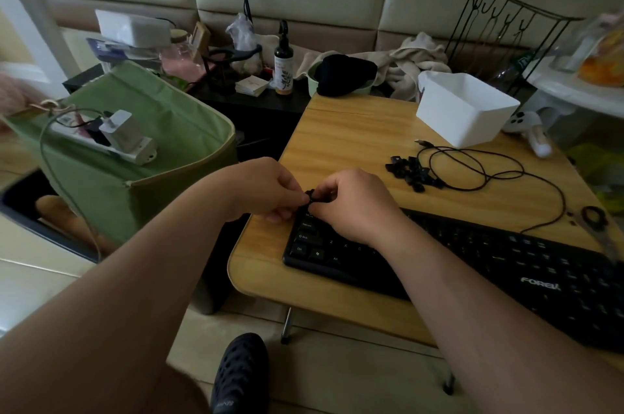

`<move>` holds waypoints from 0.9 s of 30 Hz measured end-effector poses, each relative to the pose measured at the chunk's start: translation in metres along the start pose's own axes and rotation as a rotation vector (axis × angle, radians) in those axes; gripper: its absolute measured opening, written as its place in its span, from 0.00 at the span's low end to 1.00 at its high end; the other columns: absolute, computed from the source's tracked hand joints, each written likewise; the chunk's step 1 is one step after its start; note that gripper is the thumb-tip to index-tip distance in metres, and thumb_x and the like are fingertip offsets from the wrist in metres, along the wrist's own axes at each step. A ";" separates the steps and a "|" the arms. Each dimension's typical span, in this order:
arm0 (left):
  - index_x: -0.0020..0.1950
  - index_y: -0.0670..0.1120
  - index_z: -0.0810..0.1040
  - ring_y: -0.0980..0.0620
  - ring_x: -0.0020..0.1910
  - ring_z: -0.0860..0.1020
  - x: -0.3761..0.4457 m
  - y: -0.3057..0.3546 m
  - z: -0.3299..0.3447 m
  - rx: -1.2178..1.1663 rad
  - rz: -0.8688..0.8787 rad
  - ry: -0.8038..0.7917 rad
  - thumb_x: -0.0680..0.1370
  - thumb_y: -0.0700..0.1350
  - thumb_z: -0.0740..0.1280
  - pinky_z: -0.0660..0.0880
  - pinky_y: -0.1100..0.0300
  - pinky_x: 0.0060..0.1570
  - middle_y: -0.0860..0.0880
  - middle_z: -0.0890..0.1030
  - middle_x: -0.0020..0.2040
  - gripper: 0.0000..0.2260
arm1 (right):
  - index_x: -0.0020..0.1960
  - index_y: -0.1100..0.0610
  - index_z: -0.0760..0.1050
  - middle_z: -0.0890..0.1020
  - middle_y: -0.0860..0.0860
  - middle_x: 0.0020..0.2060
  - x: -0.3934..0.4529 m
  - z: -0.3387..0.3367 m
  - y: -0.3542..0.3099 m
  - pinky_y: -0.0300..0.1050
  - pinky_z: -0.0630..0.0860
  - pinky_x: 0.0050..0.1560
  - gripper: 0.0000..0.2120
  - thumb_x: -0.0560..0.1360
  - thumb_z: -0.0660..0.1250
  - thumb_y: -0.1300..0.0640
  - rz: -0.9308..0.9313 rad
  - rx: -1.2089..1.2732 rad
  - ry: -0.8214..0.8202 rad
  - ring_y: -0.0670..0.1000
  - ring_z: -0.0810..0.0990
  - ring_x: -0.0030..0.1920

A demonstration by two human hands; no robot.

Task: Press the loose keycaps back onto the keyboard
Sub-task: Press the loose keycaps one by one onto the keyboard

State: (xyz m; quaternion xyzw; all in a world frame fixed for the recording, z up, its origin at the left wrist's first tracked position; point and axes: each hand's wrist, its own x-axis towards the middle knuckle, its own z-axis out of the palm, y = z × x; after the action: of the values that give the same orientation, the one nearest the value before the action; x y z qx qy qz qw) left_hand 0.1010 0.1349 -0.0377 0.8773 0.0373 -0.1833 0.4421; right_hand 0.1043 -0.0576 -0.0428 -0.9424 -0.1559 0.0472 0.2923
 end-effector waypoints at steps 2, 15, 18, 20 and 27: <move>0.48 0.45 0.87 0.50 0.43 0.85 0.001 -0.001 0.000 -0.008 -0.014 0.005 0.78 0.47 0.75 0.85 0.54 0.49 0.45 0.86 0.41 0.06 | 0.52 0.43 0.84 0.80 0.40 0.44 0.001 0.002 -0.001 0.42 0.78 0.44 0.08 0.73 0.76 0.45 0.016 0.004 0.002 0.45 0.80 0.47; 0.48 0.44 0.86 0.52 0.41 0.84 0.002 0.003 0.005 -0.010 -0.047 0.047 0.78 0.47 0.75 0.85 0.55 0.47 0.45 0.86 0.42 0.06 | 0.43 0.45 0.83 0.82 0.43 0.42 -0.003 0.007 -0.005 0.55 0.82 0.50 0.05 0.75 0.69 0.47 -0.018 -0.086 0.042 0.52 0.81 0.48; 0.48 0.45 0.86 0.50 0.40 0.83 0.003 0.005 0.006 -0.002 -0.061 0.051 0.78 0.47 0.75 0.84 0.51 0.49 0.44 0.86 0.42 0.06 | 0.46 0.47 0.84 0.81 0.47 0.44 -0.004 0.008 -0.005 0.52 0.82 0.47 0.07 0.76 0.68 0.48 -0.077 -0.149 0.068 0.54 0.80 0.50; 0.47 0.45 0.86 0.50 0.40 0.83 0.003 0.006 0.006 -0.001 -0.063 0.054 0.78 0.46 0.75 0.84 0.50 0.50 0.44 0.86 0.41 0.05 | 0.47 0.48 0.85 0.80 0.48 0.44 -0.006 0.008 -0.003 0.50 0.82 0.44 0.08 0.78 0.67 0.49 -0.123 -0.177 0.074 0.53 0.79 0.48; 0.47 0.44 0.86 0.48 0.41 0.83 0.003 0.008 0.008 0.001 -0.088 0.064 0.78 0.45 0.75 0.84 0.48 0.52 0.43 0.86 0.41 0.05 | 0.49 0.49 0.84 0.78 0.47 0.44 -0.011 0.010 -0.005 0.52 0.80 0.48 0.10 0.80 0.65 0.50 -0.165 -0.241 0.077 0.53 0.76 0.52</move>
State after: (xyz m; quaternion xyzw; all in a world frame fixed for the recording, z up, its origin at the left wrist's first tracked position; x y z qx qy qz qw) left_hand 0.1030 0.1235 -0.0371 0.8804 0.0897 -0.1745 0.4316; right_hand 0.0910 -0.0523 -0.0482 -0.9557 -0.2262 -0.0321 0.1858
